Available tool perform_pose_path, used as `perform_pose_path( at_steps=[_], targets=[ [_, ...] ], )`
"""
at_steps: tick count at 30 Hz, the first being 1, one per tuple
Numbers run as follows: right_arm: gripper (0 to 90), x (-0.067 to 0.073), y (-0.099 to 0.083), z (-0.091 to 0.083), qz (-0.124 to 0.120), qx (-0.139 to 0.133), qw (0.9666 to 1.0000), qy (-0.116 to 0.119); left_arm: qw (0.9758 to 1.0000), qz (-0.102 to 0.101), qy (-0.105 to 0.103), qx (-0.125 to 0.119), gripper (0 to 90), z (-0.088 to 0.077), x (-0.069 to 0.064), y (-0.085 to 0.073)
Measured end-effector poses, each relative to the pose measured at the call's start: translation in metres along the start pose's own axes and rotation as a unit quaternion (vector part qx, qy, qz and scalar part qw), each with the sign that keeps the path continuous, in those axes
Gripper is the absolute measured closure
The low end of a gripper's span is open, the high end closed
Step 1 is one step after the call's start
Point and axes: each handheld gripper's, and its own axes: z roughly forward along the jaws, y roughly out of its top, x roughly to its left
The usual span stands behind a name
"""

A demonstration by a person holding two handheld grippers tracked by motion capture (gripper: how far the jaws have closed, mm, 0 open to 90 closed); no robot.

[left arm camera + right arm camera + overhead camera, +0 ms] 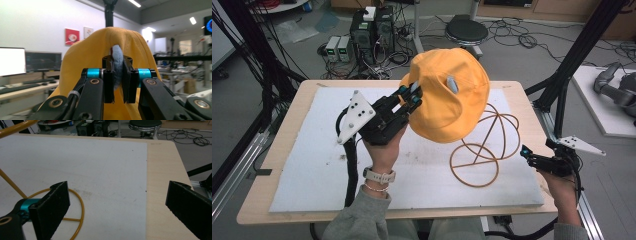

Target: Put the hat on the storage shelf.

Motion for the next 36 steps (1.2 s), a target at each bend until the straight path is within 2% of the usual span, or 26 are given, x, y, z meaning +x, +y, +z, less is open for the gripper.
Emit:
perform_pose_path(
  at_steps=[5, 11, 18, 19, 27, 36],
  targets=[
    [5.1, 0.001, 0.000, -0.001, -0.002, -0.002, 1.0000, 0.001, 0.9998, 0.002, -0.017, 0.007, 81.5, 0.015, -0.013, -0.008],
    [5.1, -0.001, -0.001, -0.003, 0.000, -0.002, 1.0000, -0.003, 0.9990, -0.016, -0.038, 0.016, 81.4, 0.035, -0.022, -0.020],
    [5.1, -0.002, -0.001, -0.004, 0.000, -0.002, 1.0000, -0.004, 0.9977, -0.030, -0.057, 0.022, 81.4, 0.049, -0.032, -0.029],
    [5.0, -0.002, -0.001, -0.004, 0.000, -0.002, 1.0000, -0.005, 0.9968, -0.035, -0.066, 0.026, 81.4, 0.053, -0.036, -0.032],
    [5.0, -0.003, -0.002, -0.006, -0.002, -0.005, 1.0000, -0.007, 0.9937, -0.042, -0.090, 0.052, 81.4, 0.070, -0.051, -0.048],
    [5.0, -0.004, -0.002, -0.007, -0.003, -0.005, 0.9999, -0.008, 0.9920, -0.043, -0.095, 0.070, 81.3, 0.082, -0.058, -0.059]
  ],
)
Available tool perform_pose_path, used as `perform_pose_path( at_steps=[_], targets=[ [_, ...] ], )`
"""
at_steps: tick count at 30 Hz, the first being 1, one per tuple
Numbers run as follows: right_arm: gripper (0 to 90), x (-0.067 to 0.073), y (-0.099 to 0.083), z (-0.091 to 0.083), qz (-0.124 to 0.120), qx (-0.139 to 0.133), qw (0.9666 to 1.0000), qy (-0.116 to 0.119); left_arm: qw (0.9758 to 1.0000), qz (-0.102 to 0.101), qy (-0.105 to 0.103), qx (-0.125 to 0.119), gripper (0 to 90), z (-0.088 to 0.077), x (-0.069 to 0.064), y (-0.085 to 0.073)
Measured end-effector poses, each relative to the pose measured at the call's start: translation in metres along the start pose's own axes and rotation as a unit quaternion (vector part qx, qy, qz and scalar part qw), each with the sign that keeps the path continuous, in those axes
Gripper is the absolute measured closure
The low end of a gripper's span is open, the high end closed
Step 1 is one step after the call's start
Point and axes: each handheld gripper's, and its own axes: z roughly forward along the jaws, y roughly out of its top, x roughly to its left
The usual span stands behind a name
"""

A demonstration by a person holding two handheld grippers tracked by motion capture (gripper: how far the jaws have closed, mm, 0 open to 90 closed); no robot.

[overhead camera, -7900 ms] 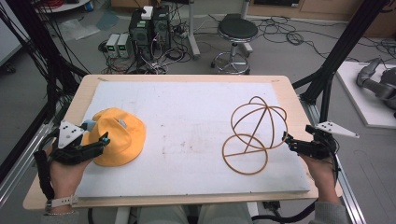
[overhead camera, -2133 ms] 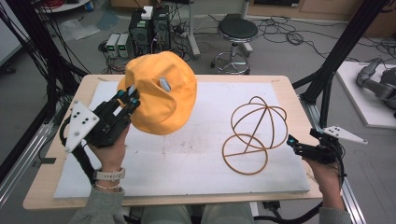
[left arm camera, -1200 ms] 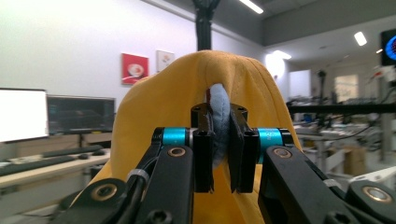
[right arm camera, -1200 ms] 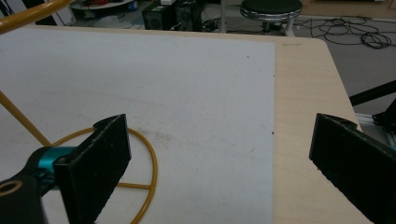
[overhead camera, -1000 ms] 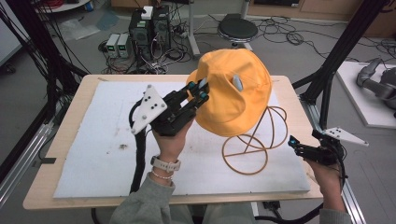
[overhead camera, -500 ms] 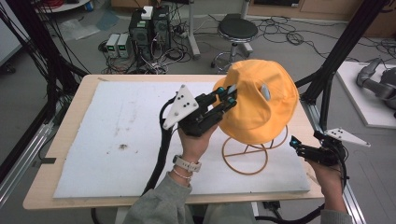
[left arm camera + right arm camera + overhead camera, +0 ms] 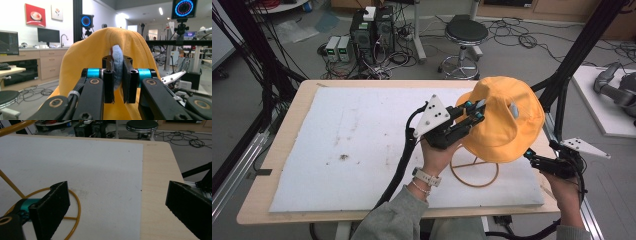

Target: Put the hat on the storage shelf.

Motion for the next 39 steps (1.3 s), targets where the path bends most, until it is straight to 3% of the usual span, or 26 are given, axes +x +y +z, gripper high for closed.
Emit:
perform_pose_path(
  at_steps=[9, 20, 39],
  targets=[
    [5.0, -0.002, -0.001, -0.001, -0.001, -0.001, 1.0000, -0.002, 0.9996, -0.010, -0.006, 0.027, 81.3, 0.013, -0.001, -0.011],
    [5.1, -0.004, -0.001, -0.002, -0.001, -0.001, 1.0000, -0.005, 0.9991, -0.001, -0.001, 0.044, 81.2, 0.015, -0.003, -0.018],
    [5.1, -0.007, -0.001, -0.003, 0.007, -0.004, 0.9999, -0.007, 0.9991, 0.016, 0.006, 0.038, 72.0, 0.013, -0.005, -0.016]
  ],
)
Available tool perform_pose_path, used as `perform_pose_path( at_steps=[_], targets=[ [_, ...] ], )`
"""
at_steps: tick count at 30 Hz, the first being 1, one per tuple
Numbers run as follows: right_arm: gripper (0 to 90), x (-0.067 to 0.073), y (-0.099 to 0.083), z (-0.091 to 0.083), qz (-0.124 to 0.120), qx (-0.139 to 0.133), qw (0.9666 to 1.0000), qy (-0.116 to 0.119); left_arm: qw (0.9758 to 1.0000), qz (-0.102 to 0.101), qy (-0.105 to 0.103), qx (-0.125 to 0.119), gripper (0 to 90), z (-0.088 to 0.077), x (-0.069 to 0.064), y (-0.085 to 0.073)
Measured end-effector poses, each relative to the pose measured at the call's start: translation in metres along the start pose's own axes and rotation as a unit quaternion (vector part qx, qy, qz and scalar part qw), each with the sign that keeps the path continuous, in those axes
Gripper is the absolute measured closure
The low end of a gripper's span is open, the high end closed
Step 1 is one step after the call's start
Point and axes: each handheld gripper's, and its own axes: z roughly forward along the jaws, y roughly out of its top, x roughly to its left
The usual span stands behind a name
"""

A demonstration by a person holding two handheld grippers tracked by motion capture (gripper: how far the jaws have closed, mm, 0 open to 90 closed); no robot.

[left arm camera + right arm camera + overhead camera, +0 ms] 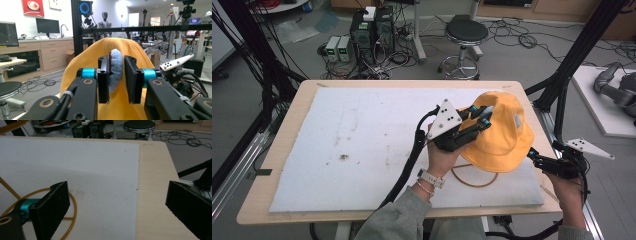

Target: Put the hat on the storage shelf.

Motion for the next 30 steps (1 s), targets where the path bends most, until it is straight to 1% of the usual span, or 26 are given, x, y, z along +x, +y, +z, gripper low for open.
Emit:
perform_pose_path(
  at_steps=[5, 6, 8, 9, 12, 13, 14, 15, 19, 23, 24, 26, 27, 28, 29, 30],
  targets=[
    [5.1, 0.000, 0.000, 0.000, 0.001, 0.003, 1.0000, 0.001, 1.0000, 0.001, -0.001, -0.002, 68.0, -0.002, 0.000, 0.001],
    [5.0, 0.000, 0.000, 0.000, 0.001, 0.002, 1.0000, 0.000, 1.0000, 0.005, 0.002, -0.003, 66.6, -0.002, 0.001, 0.002],
    [5.0, 0.000, 0.000, 0.000, 0.000, 0.002, 1.0000, 0.001, 1.0000, 0.006, 0.003, -0.004, 64.3, -0.003, 0.001, 0.002],
    [5.0, 0.000, 0.000, 0.000, 0.000, 0.001, 1.0000, 0.002, 0.9999, 0.002, 0.007, -0.007, 62.1, -0.004, 0.002, 0.003],
    [5.0, 0.000, 0.000, 0.000, -0.001, 0.001, 1.0000, 0.002, 0.9999, 0.000, 0.010, -0.013, 58.6, -0.005, 0.003, 0.005],
    [5.0, 0.000, 0.000, 0.000, -0.001, 0.001, 1.0000, 0.002, 0.9997, -0.001, 0.011, -0.021, 57.9, -0.008, 0.005, 0.007],
    [5.0, 0.000, 0.000, 0.000, -0.001, 0.000, 1.0000, 0.002, 0.9997, -0.001, 0.011, -0.021, 56.9, -0.008, 0.005, 0.007],
    [5.0, 0.000, 0.000, 0.000, -0.001, 0.000, 1.0000, 0.002, 0.9996, -0.001, 0.013, -0.026, 56.7, -0.011, 0.006, 0.009],
    [5.0, 0.000, -0.001, 0.001, -0.002, 0.002, 1.0000, 0.001, 0.9994, 0.001, 0.017, -0.029, 54.7, -0.014, 0.007, 0.011],
    [5.0, 0.001, 0.000, 0.001, -0.005, 0.000, 1.0000, 0.000, 0.9991, 0.008, 0.032, -0.028, 54.2, -0.021, 0.014, 0.014],
    [5.0, 0.001, 0.000, 0.001, -0.004, 0.000, 1.0000, 0.000, 0.9989, 0.012, 0.037, -0.027, 54.5, -0.022, 0.016, 0.015],
    [5.0, 0.002, 0.000, 0.001, -0.002, 0.001, 1.0000, 0.001, 0.9988, 0.012, 0.039, -0.028, 54.6, -0.024, 0.017, 0.016],
    [5.0, 0.002, 0.000, 0.001, -0.004, 0.001, 1.0000, 0.002, 0.9987, 0.013, 0.042, -0.026, 54.5, -0.026, 0.019, 0.017],
    [5.0, 0.002, 0.000, 0.001, -0.005, 0.001, 1.0000, 0.001, 0.9983, 0.018, 0.049, -0.027, 54.5, -0.029, 0.022, 0.018],
    [5.0, 0.002, 0.000, 0.002, -0.004, 0.002, 1.0000, 0.001, 0.9983, 0.018, 0.049, -0.027, 54.5, -0.029, 0.022, 0.018],
    [5.0, 0.002, 0.000, 0.002, -0.003, 0.002, 1.0000, 0.001, 0.9979, 0.020, 0.055, -0.028, 54.5, -0.033, 0.026, 0.020]
  ],
)
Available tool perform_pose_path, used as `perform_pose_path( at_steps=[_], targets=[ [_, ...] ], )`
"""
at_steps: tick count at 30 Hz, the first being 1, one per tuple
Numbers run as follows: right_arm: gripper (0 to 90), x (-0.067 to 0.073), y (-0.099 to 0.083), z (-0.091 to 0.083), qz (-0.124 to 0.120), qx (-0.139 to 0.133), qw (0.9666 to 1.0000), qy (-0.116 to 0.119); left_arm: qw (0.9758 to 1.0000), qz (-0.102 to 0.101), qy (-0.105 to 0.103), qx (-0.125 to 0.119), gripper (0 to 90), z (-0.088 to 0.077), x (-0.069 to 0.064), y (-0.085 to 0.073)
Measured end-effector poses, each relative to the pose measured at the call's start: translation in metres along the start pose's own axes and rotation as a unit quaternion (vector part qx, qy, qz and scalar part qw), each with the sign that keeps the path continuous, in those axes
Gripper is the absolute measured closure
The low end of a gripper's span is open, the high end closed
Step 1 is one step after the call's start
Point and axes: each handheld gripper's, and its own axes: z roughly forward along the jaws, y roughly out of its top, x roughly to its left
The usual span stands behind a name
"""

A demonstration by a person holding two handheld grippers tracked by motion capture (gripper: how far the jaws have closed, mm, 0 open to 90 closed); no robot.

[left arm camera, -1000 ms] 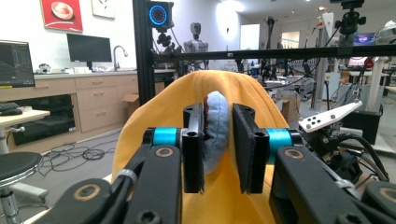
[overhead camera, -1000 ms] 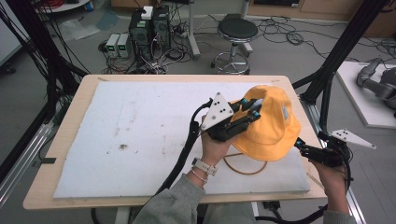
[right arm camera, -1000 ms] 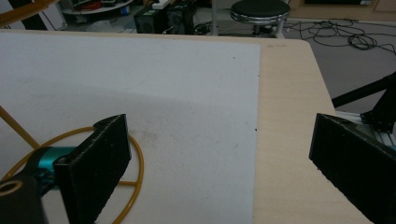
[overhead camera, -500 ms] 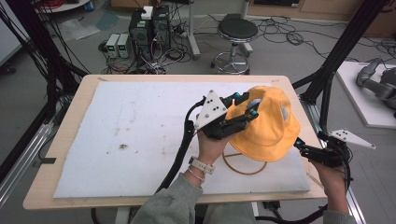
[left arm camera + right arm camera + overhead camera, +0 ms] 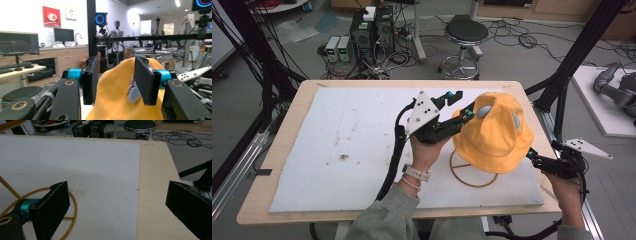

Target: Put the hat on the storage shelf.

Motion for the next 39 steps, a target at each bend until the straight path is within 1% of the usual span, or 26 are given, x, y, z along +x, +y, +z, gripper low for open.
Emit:
perform_pose_path(
  at_steps=[1, 3, 5, 6, 8, 10, 12, 14, 15, 17, 23, 28, 32, 35, 36, 37, 39],
  targets=[
    [5.0, 0.000, 0.000, 0.000, 0.000, -0.001, 1.0000, 0.000, 1.0000, 0.004, 0.008, -0.002, 54.4, -0.004, 0.004, 0.002],
    [5.0, 0.000, 0.000, 0.001, -0.001, 0.000, 1.0000, 0.001, 0.9999, 0.004, 0.011, -0.005, 54.4, -0.006, 0.006, 0.003],
    [5.0, 0.001, 0.000, 0.001, 0.001, 0.001, 1.0000, 0.000, 0.9998, 0.004, 0.019, -0.012, 54.5, -0.013, 0.011, 0.007],
    [5.0, 0.001, 0.000, 0.001, 0.001, 0.001, 1.0000, 0.000, 0.9994, 0.006, 0.027, -0.019, 54.5, -0.019, 0.016, 0.009],
    [5.0, 0.001, 0.000, 0.001, -0.001, -0.001, 1.0000, -0.001, 0.9990, 0.004, 0.037, -0.024, 54.3, -0.026, 0.022, 0.012],
    [5.0, 0.002, 0.000, 0.000, -0.001, -0.001, 1.0000, 0.000, 0.9986, 0.006, 0.047, -0.025, 53.7, -0.032, 0.027, 0.014],
    [5.1, 0.002, 0.001, 0.001, -0.003, -0.001, 1.0000, 0.001, 0.9978, 0.011, 0.058, -0.031, 52.0, -0.039, 0.033, 0.017],
    [5.0, 0.002, 0.000, 0.001, -0.004, 0.000, 1.0000, 0.001, 0.9976, 0.011, 0.060, -0.032, 51.1, -0.041, 0.035, 0.017],
    [5.1, 0.002, 0.000, 0.002, -0.003, 0.001, 1.0000, 0.002, 0.9969, 0.011, 0.071, -0.032, 50.9, -0.047, 0.041, 0.019],
    [5.0, 0.002, 0.000, 0.002, -0.003, 0.002, 1.0000, 0.000, 0.9965, 0.012, 0.077, -0.032, 50.8, -0.053, 0.045, 0.020],
    [5.0, 0.003, 0.000, 0.003, -0.004, 0.003, 1.0000, 0.000, 0.9938, 0.023, 0.104, -0.032, 50.5, -0.074, 0.056, 0.025],
    [5.1, 0.004, 0.000, 0.005, -0.005, 0.003, 1.0000, 0.000, 0.9904, 0.035, 0.130, -0.030, 50.0, -0.095, 0.068, 0.030],
    [5.0, 0.005, 0.000, 0.006, -0.006, 0.006, 1.0000, 0.001, 0.9870, 0.039, 0.153, -0.028, 48.7, -0.113, 0.077, 0.034],
    [5.1, 0.006, 0.000, 0.007, -0.009, 0.007, 0.9999, 0.001, 0.9843, 0.038, 0.170, -0.029, 45.2, -0.126, 0.084, 0.035],
    [5.0, 0.007, 0.000, 0.007, -0.009, 0.008, 0.9999, 0.001, 0.9843, 0.038, 0.170, -0.029, 42.9, -0.126, 0.084, 0.035],
    [5.1, 0.008, 0.001, 0.007, -0.008, 0.008, 0.9999, 0.002, 0.9826, 0.042, 0.179, -0.025, 41.0, -0.132, 0.086, 0.035],
    [5.0, 0.008, 0.001, 0.008, -0.012, 0.007, 0.9999, 0.002, 0.9809, 0.045, 0.188, -0.022, 37.7, -0.137, 0.088, 0.035]
  ],
)
